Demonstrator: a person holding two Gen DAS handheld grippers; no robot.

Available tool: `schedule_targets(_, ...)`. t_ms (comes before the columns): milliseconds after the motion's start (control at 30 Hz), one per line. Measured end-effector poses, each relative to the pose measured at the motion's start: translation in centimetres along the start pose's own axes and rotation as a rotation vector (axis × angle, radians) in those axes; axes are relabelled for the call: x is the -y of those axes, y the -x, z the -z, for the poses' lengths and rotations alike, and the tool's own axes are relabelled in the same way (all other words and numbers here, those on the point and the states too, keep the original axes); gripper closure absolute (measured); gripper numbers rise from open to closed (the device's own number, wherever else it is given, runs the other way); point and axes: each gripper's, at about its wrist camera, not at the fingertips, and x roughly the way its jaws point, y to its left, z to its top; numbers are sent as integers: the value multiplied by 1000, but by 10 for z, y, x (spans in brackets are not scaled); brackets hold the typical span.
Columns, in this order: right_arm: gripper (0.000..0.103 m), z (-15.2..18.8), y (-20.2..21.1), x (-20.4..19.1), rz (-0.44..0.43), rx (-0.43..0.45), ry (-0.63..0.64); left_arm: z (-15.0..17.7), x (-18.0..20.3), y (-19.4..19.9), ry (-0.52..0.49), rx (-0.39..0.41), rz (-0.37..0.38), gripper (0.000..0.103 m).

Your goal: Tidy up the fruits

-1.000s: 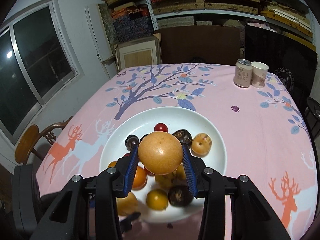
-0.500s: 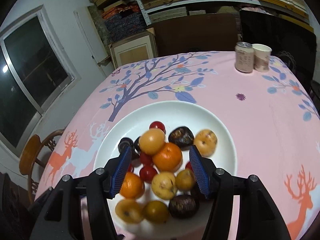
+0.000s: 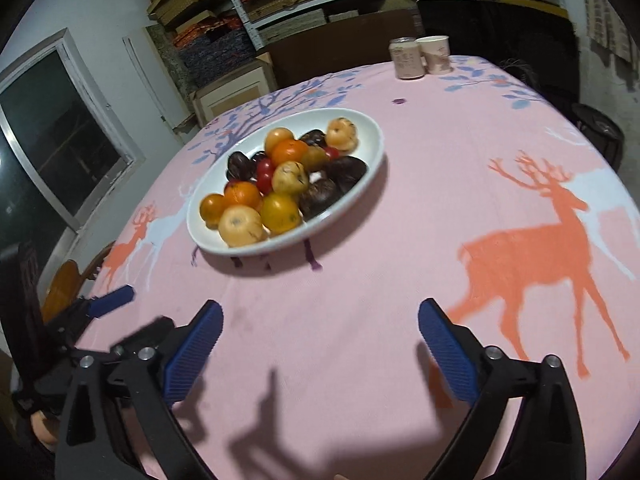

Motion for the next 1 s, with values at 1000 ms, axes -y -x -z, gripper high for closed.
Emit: schedule_targets(1000, 4, 56, 135, -49, -40, 185, 128, 45, 16, 155, 24, 242, -154, 5)
